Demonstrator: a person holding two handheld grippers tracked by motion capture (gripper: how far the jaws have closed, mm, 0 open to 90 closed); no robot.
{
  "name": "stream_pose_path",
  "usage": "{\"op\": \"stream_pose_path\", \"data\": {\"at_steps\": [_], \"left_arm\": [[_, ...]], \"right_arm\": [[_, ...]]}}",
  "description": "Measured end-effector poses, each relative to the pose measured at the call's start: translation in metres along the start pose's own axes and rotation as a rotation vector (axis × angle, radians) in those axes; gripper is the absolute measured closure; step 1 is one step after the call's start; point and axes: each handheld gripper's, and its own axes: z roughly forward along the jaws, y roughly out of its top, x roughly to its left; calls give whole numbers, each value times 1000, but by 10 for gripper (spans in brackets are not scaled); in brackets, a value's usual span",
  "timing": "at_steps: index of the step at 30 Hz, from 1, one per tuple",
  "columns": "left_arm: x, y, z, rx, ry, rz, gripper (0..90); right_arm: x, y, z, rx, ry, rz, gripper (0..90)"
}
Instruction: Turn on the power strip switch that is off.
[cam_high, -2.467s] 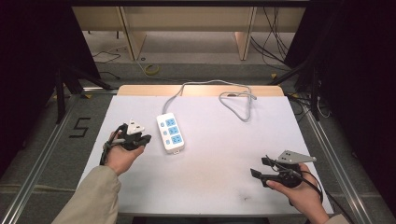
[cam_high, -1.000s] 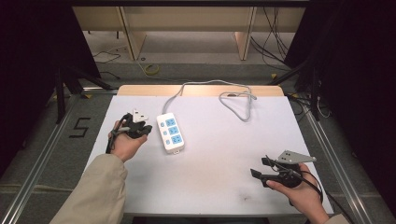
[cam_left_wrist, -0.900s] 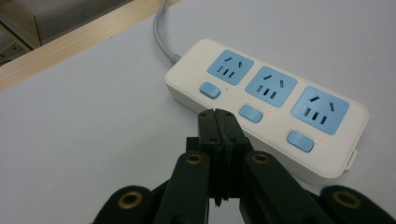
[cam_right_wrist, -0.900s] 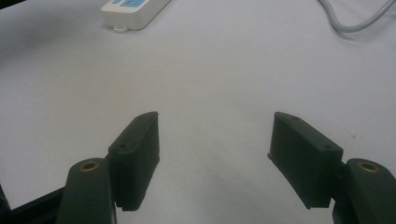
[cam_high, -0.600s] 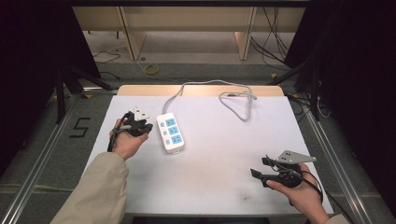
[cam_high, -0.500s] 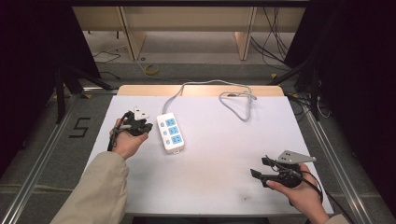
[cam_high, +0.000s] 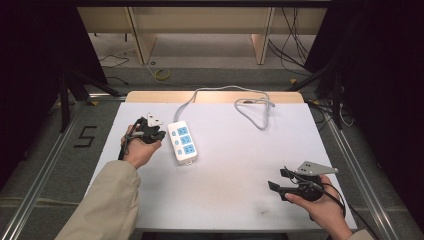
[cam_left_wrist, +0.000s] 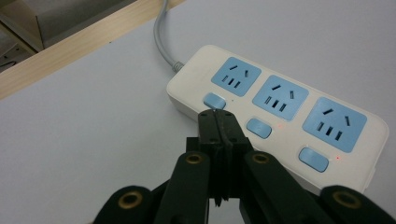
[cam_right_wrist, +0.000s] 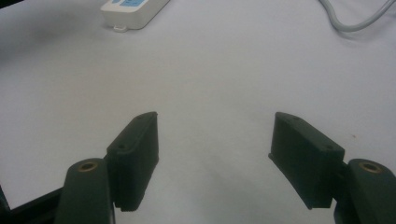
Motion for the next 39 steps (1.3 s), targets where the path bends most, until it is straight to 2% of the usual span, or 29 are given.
{"op": "stream_pose_path", "data": {"at_steps": [23,30,39], "left_arm": [[1,4,10,10,9,21,899],[1,6,13,7,7,9,899],[-1,10,17,11,3,19,899]], "right_arm": [[0,0,0,4,4,0,325],[1,0,1,4,7,-2,325],[1,0,1,7,8,-2,325]]}}
